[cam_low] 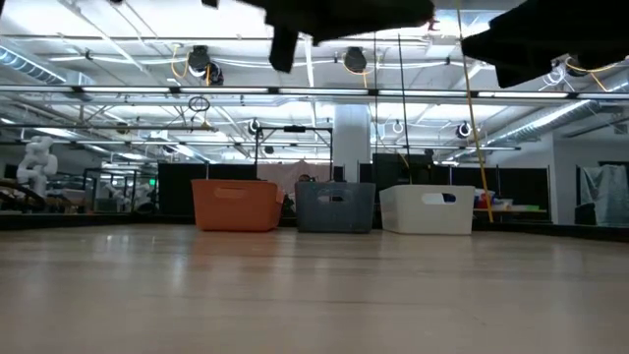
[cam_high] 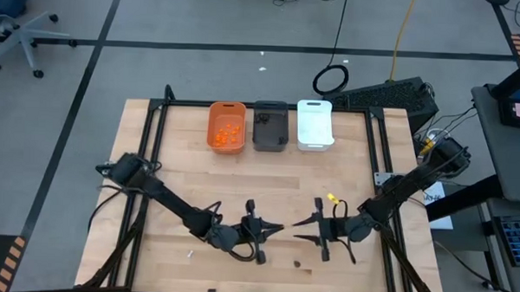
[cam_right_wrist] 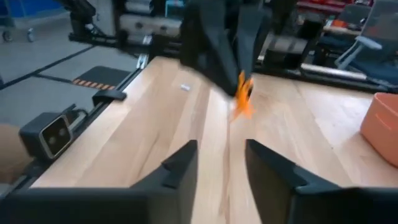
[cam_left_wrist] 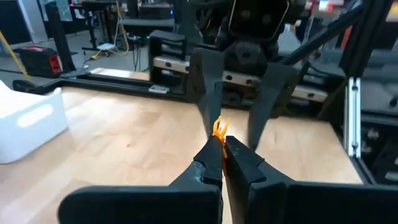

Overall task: Sort Halloween decoration
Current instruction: Put the orange spider toy into the orange bin, then put the black skull toy into the black bin

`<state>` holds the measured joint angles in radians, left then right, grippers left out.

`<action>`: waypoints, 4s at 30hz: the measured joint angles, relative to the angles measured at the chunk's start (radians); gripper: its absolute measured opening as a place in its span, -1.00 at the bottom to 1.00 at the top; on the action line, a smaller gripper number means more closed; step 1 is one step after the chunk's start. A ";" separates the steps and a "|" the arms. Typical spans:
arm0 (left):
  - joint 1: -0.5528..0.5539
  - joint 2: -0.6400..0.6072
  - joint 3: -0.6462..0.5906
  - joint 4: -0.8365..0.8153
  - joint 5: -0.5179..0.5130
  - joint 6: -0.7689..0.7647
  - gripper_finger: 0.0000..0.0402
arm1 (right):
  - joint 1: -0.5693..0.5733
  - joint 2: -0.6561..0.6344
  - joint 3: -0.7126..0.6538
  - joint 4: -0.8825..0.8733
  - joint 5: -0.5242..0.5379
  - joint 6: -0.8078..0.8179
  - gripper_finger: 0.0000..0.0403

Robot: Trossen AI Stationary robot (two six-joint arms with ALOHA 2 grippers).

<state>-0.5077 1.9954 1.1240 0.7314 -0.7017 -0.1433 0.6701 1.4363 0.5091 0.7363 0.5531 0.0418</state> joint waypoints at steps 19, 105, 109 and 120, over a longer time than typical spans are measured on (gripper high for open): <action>-0.089 -0.353 0.000 -0.381 0.016 0.826 -1.00 | 0.032 -0.105 -0.001 -0.370 -0.005 0.053 -0.18; 0.768 -0.546 0.000 -1.377 0.222 -0.304 -0.21 | -0.019 -0.104 0.000 -0.390 -0.004 0.025 -0.18; 0.642 -0.572 0.000 -1.368 0.240 -0.374 -0.16 | -0.019 -0.104 0.000 -0.390 -0.004 0.026 -0.18; 0.107 -0.434 -0.006 -0.886 0.023 -0.283 -0.16 | -0.019 -0.104 0.000 -0.396 -0.007 0.069 -0.18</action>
<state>-0.4004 1.5619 1.1177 -0.1549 -0.6782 -0.4260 0.6514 1.3319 0.5091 0.3402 0.5462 0.1111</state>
